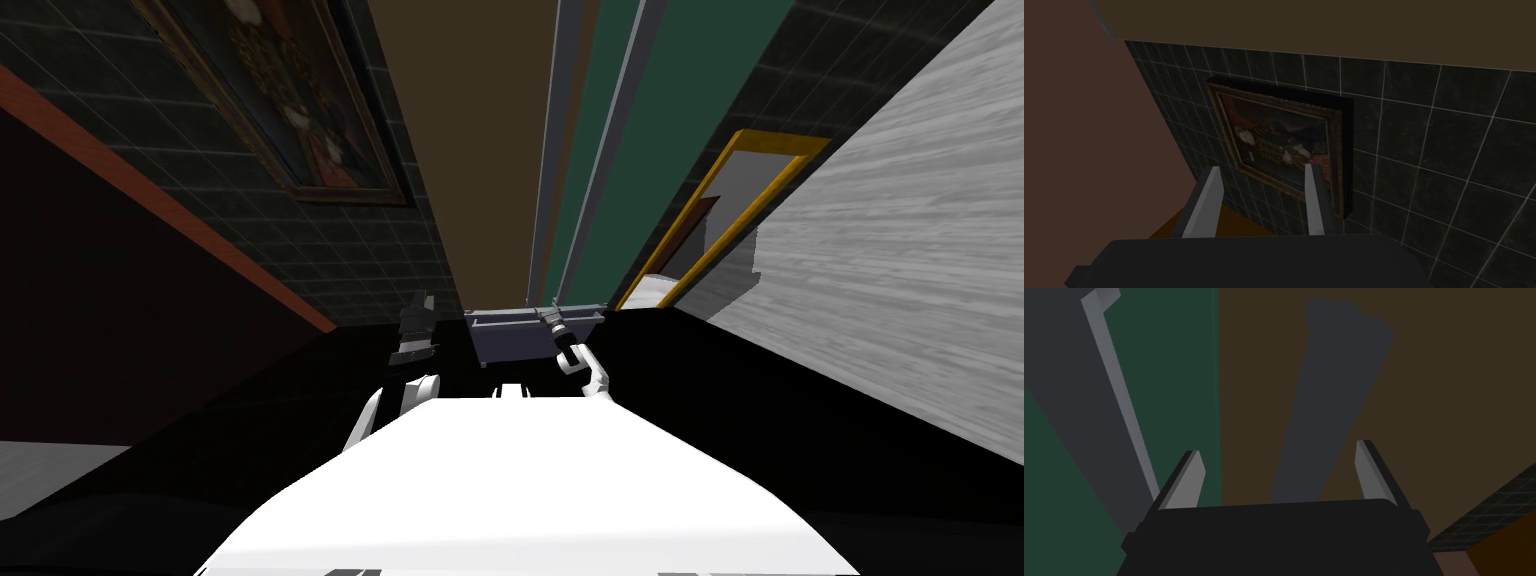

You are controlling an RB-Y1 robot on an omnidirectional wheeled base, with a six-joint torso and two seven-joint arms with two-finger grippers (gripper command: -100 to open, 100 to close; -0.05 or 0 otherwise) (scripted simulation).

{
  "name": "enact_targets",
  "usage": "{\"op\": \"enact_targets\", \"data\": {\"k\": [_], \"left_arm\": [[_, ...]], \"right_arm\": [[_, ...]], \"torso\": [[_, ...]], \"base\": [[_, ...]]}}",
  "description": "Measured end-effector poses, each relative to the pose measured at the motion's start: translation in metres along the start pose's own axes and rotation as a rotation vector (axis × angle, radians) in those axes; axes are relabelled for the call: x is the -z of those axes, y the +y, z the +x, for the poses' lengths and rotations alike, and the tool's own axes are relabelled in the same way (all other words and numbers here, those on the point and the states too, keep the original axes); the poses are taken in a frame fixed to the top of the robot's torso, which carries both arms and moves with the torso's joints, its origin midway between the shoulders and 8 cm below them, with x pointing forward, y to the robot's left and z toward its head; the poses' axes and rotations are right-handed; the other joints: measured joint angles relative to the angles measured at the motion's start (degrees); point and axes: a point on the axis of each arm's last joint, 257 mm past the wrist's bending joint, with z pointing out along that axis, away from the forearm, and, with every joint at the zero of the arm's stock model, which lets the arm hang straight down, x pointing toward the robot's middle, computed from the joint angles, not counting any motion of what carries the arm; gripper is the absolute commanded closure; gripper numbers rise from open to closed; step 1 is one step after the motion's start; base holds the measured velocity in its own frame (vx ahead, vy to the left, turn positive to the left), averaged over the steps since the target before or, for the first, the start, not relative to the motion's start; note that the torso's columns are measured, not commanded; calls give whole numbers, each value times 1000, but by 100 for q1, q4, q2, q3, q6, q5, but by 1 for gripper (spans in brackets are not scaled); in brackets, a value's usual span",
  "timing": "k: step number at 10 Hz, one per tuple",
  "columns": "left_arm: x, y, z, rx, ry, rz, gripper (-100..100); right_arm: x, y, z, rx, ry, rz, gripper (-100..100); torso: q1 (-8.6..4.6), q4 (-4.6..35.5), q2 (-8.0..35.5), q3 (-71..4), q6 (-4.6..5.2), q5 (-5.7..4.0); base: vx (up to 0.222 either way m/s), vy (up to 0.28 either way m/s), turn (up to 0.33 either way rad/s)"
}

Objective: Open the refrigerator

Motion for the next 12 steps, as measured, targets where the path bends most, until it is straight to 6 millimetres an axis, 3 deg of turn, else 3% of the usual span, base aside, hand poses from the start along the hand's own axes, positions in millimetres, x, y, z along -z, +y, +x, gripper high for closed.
{"op": "enact_targets", "data": {"k": [12], "left_arm": [[0,0,0,0,0,0,0]], "right_arm": [[-42,26,49,442,152,-32,-100]], "torso": [[1,0,0,0,0,0]], "base": [[-1,-7,-5]]}}
